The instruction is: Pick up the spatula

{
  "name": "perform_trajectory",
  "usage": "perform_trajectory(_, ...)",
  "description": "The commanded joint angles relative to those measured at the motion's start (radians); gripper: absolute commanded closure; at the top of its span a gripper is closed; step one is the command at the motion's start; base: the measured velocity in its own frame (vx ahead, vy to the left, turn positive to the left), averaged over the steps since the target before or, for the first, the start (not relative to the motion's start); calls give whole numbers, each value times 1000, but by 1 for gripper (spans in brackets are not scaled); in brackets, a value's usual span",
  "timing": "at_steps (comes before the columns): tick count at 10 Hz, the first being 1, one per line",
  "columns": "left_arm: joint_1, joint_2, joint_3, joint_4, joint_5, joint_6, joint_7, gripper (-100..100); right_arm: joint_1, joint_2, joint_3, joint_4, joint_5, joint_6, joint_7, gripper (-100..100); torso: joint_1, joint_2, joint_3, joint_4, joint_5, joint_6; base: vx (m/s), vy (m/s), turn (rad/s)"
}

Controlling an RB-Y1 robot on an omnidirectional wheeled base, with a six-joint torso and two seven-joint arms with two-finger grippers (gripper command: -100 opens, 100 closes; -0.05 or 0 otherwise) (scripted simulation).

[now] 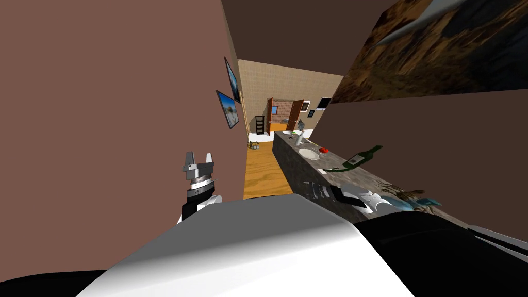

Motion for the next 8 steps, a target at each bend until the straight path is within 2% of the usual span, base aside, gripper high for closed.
perform_trajectory(1, 0, 0, 0, 0, 0, 0, 0, 0, -18, -41, 6, 50, 43, -14, 27, -100, 0, 0, 0, 0, 0, 0, 16, 21, 192)
perform_trajectory(2, 0, 0, 0, 0, 0, 0, 0, 0, -18, -41, 6, 76, 43, -14, 27, -100, 0, -1, 0, 0, 0, -1, 20, 20, 164)
perform_trajectory(3, 0, 0, 0, 0, 0, 0, 0, 0, -26, -79, 8, 121, 81, -19, 51, -100, 0, -1, -1, 0, 0, -1, 25, 30, 200)
perform_trajectory(4, 0, 0, 0, 0, 0, 0, 0, 0, -26, -82, 8, 132, 81, -19, 51, -100, 1, -2, -1, 0, 0, -1, 26, 20, 92)
perform_trajectory(5, 0, 0, 0, 0, 0, 0, 0, 0, -33, -116, 10, 187, 120, -23, 73, -100, 1, -1, -1, 0, 0, 0, 38, 13, 178)
perform_trajectory(6, 0, 0, 0, 0, 0, 0, 0, 0, -39, -151, 13, 220, 154, -25, 94, -100, 0, -2, -1, 0, 1, -1, 59, 9, 304)
perform_trajectory(7, 0, 0, 0, 0, 0, 0, 0, 0, -39, -151, 13, 241, 159, -25, 94, -100, 0, -4, -2, -1, 0, -1, 40, -10, 84)
perform_trajectory(8, 1, 1, -3, 1, 0, -1, 1, 0, -39, -151, 13, 241, 159, -25, 94, -100, 2, -4, -2, 0, 0, -1, 15, -4, -23)
